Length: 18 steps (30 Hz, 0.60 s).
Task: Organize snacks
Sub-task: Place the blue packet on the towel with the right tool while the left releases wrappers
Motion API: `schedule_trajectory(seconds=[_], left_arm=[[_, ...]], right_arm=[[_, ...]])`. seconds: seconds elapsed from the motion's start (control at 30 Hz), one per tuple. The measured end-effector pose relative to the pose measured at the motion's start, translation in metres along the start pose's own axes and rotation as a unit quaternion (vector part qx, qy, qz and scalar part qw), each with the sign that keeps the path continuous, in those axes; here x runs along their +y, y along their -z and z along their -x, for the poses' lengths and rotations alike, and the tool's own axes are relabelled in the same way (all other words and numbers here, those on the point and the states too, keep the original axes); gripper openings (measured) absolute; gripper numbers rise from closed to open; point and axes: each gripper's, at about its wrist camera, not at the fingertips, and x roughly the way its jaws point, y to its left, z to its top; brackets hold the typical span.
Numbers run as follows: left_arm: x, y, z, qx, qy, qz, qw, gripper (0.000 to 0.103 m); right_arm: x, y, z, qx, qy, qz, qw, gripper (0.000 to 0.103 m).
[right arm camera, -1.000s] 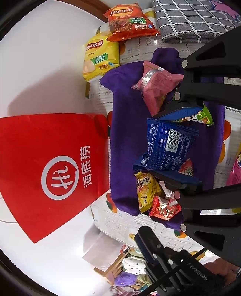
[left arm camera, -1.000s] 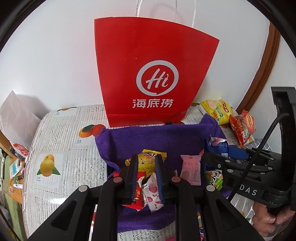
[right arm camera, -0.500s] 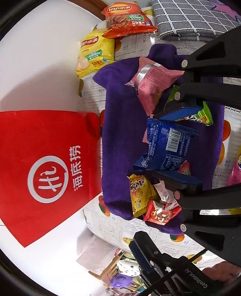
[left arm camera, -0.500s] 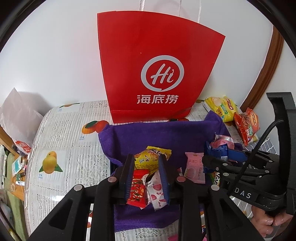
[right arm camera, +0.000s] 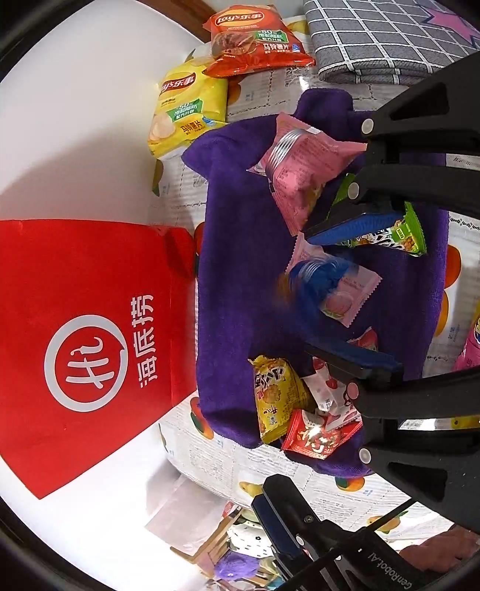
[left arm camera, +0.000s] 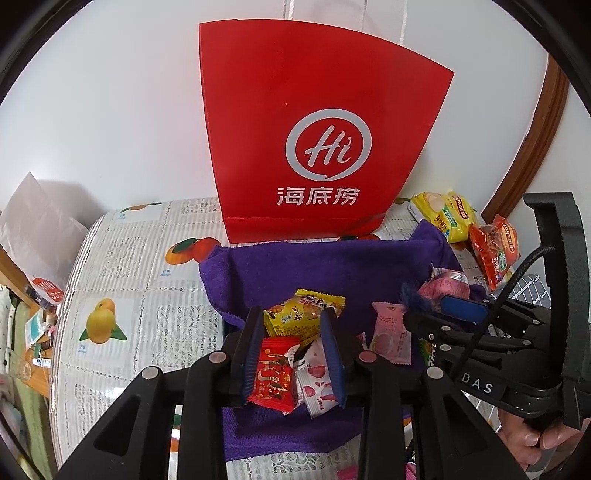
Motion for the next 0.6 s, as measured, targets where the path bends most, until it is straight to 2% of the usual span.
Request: schedule_trajectory(seconds=[0.13,0.23,0.33,0.6], left_arm=[[0.0,0.0,0.0,-0.001,0.0,-0.001,1.0,0.03],[-0.001,0.001,0.001,-0.001,0.0,-0.002,1.0,0.03],[-0.002,0.0,0.002,-0.004,0.0,-0.003,1.0,0.039],[-0.005,-0.001,0.012,-0.013,0.006,-0.009,0.9999,0.039]], right_arm=[[0.0,-0.001,0.003,-0.006,0.0,0.0,1.0,0.059],[-0.001,-0.002,0.009,-0.012,0.0,-0.003,1.0,0.059],[-0.001,-0.002,0.016,-0.021,-0.004,-0.007,1.0,0.059],[0.008,0.001,0.053,-0.065,-0.014,-0.004,0.998,0.059]])
